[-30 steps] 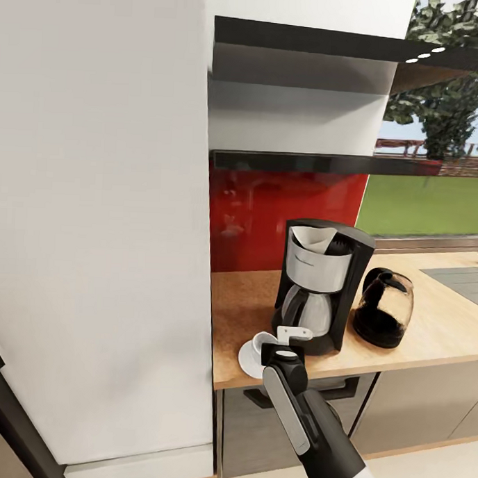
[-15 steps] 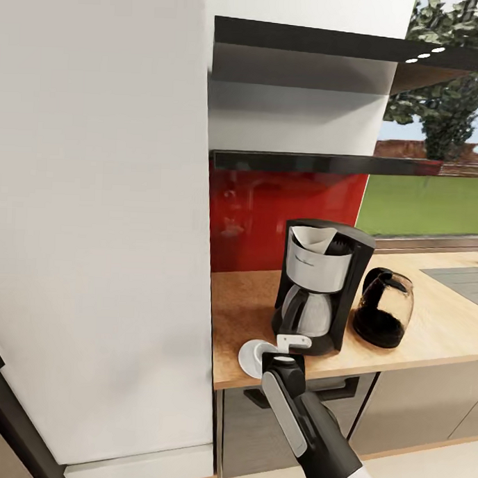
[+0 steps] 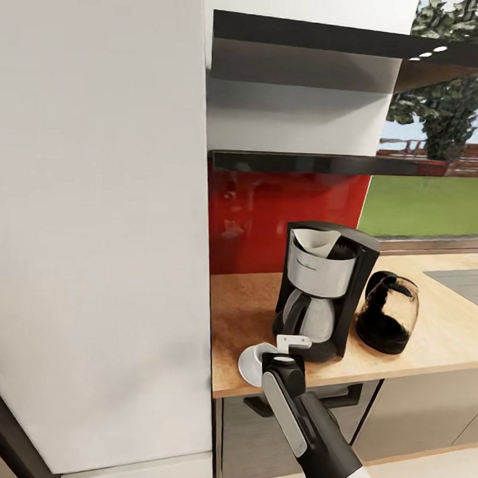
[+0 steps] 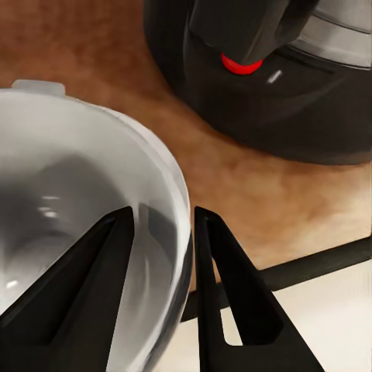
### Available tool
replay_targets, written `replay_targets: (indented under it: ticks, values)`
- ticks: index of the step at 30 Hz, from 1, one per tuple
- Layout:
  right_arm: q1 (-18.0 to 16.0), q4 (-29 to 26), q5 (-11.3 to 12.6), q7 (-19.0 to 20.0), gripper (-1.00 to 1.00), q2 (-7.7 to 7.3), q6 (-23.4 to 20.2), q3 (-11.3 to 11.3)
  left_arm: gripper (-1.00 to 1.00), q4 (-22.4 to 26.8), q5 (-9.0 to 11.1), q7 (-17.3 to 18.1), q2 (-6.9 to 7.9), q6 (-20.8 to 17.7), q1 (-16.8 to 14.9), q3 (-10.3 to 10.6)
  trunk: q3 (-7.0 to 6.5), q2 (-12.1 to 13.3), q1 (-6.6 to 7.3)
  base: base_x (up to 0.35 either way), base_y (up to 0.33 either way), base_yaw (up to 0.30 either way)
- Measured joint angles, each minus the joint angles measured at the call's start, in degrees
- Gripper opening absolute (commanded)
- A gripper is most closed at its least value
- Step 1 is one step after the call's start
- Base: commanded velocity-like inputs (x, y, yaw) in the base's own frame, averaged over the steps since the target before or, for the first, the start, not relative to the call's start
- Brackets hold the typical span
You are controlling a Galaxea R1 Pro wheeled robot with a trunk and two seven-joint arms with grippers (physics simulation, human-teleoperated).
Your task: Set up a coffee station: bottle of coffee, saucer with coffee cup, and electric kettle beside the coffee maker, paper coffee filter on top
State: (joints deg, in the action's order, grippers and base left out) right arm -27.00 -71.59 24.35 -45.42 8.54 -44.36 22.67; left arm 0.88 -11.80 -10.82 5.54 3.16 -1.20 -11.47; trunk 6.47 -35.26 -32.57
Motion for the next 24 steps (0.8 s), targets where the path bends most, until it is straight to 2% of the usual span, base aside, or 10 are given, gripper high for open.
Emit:
replay_targets:
  ticks: [12, 24]
  values:
    - [0.0, 0.4, 0.0, 0.0, -1.0, -0.03, 0.0, 0.0, 1.0, 0.0, 0.0, 0.0, 0.0, 0.0, 0.0, 0.0, 0.0, 0.0, 0.0, 0.009, 0.0, 0.0]
    - [0.0, 0.5, 0.0, 0.2, -1.0, -0.15, 0.1, 0.0, 1.0, 0.0, 0.0, 0.0, 0.0, 0.0, 0.0, 0.0, 0.0, 0.0, 0.0, 0.066, 0.015, 0.0]
